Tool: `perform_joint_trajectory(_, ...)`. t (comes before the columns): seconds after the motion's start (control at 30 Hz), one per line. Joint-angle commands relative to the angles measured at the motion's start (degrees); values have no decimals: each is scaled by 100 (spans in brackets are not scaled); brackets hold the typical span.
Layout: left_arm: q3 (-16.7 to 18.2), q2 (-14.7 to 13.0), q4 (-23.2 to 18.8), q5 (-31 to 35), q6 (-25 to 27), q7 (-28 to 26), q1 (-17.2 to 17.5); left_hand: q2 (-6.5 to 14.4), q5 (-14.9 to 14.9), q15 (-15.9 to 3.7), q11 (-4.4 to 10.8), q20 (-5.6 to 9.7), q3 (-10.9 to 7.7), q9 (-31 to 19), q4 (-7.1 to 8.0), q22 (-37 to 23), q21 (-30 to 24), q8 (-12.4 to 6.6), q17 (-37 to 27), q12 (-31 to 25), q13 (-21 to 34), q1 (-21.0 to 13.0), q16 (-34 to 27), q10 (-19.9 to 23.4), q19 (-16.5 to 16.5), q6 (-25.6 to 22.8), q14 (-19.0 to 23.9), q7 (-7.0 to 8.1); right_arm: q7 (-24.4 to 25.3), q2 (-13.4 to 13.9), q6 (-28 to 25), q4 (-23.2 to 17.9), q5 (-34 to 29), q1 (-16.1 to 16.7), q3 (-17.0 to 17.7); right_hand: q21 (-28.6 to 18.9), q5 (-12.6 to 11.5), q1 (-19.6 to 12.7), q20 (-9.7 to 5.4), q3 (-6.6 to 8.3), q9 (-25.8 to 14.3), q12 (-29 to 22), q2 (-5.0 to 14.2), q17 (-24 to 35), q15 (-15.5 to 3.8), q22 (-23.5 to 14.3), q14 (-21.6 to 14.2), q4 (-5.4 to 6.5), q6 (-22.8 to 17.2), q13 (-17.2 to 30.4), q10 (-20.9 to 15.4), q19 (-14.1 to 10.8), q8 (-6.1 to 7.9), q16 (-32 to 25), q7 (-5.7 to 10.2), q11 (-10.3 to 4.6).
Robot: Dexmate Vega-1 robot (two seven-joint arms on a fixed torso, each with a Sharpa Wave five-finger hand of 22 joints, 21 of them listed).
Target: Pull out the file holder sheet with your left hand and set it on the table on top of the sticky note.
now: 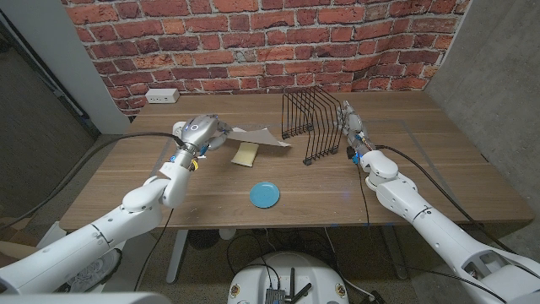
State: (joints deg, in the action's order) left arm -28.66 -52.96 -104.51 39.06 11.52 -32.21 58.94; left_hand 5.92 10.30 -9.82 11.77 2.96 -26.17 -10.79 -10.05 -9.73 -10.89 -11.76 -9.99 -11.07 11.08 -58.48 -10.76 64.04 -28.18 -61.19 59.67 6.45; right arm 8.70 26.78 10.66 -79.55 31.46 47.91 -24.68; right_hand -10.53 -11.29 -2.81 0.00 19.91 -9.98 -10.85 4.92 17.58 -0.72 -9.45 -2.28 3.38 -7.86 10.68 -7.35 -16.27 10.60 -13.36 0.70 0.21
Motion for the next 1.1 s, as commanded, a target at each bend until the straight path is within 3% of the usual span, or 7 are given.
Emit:
perform_joint_trajectory(0.03, -22, 11, -35, -12, 77, 53, 106, -18, 37, -408, -4, 863, 12, -19, -13, -15, -23, 21, -18, -37, 9, -53, 18, -4, -54, 23, -43, -6, 18, 38, -18, -83, 2, 53, 19, -34, -20, 23, 17, 48, -26, -34, 284, 8, -3, -17, -13, 6, -47, 18, -51, -47, 28, -22, 10, -3)
perform_joint_trajectory(0.5, -138, 278, 156, 261, 238, -654, 225, -25, 41, -406, -5, 864, 13, -20, -7, -15, -22, 13, -13, -39, 11, -39, 31, -15, -55, 10, -90, -9, 100, 81, 9, -198, 15, 180, 75, -34, -19, 18, 20, 55, -27, -36, 293, 8, -2, -18, -18, 4, -59, 18, -58, -50, 31, -25, 14, -7)
perform_joint_trajectory(1.1, -192, 400, 114, 54, 512, -709, 481, -45, 47, -401, -2, 863, 3, -22, -4, -17, -22, 46, 3, -2, 8, -7, 69, -138, -59, 123, -242, 32, 78, 117, 2, -277, 42, 244, 88, -36, -18, 12, 27, 60, -27, -32, 296, 10, -3, -18, -18, -1, -65, 18, -51, -59, 31, -27, 13, -5)
